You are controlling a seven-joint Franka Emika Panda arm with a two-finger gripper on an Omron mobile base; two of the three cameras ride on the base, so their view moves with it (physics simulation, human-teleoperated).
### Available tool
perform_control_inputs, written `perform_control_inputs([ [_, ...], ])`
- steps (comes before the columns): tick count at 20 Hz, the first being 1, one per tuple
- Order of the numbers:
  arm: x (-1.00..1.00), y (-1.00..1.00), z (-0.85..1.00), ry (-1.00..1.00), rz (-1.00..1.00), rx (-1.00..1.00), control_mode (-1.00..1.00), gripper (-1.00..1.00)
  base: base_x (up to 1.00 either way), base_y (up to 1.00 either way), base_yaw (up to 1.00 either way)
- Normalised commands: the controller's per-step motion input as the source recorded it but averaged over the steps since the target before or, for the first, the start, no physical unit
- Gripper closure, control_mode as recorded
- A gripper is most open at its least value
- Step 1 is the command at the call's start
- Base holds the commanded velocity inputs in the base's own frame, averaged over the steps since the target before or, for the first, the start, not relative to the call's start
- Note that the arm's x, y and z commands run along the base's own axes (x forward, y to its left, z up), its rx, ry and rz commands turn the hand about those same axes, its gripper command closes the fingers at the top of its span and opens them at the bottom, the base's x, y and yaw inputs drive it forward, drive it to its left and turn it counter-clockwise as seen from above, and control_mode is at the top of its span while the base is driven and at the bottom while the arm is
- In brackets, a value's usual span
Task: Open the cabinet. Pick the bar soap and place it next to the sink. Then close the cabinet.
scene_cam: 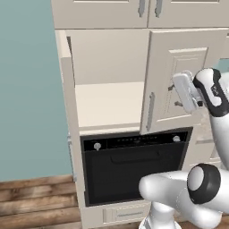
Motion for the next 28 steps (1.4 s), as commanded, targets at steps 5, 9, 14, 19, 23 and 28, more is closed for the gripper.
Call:
perform_control_inputs([
  [5,0.28,0.1,-0.08,0.0,-0.08,-0.15,-1.0,-1.0,0.0,0.0,0.0],
  [9,0.38,0.13,-0.13,0.0,-0.1,-0.15,-1.0,-1.0,0.0,0.0,0.0],
  [14,0.36,0.1,-0.12,0.0,-0.12,-0.13,-1.0,-1.0,0.0,0.0,0.0],
  [19,0.08,0.01,-0.02,0.0,-0.12,-0.12,-1.0,-1.0,0.0,0.0,0.0],
  [23,-0.64,0.01,0.13,0.0,-0.03,-0.08,-1.0,-1.0,0.0,0.0,0.0],
  [28,-1.0,0.18,0.36,-0.01,0.02,-0.13,-1.0,-1.0,0.0,0.0,0.0],
])
